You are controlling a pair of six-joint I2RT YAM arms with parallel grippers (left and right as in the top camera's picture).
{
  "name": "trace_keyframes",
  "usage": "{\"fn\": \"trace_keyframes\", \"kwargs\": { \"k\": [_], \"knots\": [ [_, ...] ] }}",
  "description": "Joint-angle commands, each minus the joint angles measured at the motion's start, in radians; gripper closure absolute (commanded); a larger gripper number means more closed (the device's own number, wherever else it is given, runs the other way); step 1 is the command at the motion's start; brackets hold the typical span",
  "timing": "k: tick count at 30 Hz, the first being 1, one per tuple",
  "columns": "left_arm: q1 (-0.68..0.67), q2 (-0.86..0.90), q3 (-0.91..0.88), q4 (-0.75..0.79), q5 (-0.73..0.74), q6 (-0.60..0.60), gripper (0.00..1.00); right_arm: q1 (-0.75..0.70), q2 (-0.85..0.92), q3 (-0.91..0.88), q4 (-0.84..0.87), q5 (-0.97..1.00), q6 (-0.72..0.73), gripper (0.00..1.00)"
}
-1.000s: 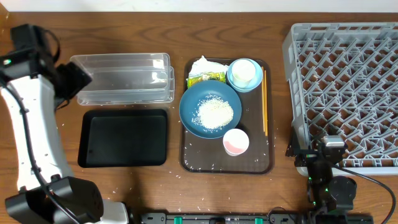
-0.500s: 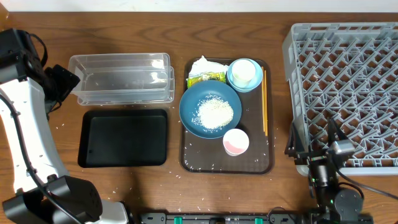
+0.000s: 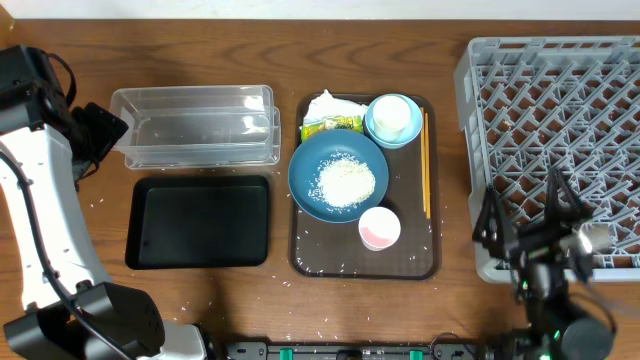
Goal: Sort waste into correct bins and load items into the dishwasher rack
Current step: 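Reach the right gripper down to the pink cup beside the plate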
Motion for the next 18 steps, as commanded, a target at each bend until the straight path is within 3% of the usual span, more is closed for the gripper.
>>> {"fn": "trace_keyframes", "kwargs": {
  "k": [1,5,9,13,18],
  "knots": [
    [0.003,-0.014,0.016,-0.003,-0.006,-0.009,0.02,0.015,0.192,0.211,-0.078,-0.205,-0.049,0.01],
    [0.003,-0.014,0.016,-0.003,-0.006,-0.009,0.02,0.024,0.468,0.500,-0.367,-0.431,-0.201,0.01],
    [0.003,-0.014,0.016,-0.003,-0.006,-0.009,0.02,0.119,0.729,0.804,-0.814,-0.396,-0.378,0.01],
    [0.003,-0.014,0.016,-0.003,-0.006,-0.009,0.02,0.313,0.931,1.031,-1.141,-0.100,-0.475,0.01],
    [0.003,-0.014,0.016,-0.003,-0.006,-0.009,0.02,0.547,1.110,1.152,-1.304,0.201,-0.477,0.01]
  ]
}}
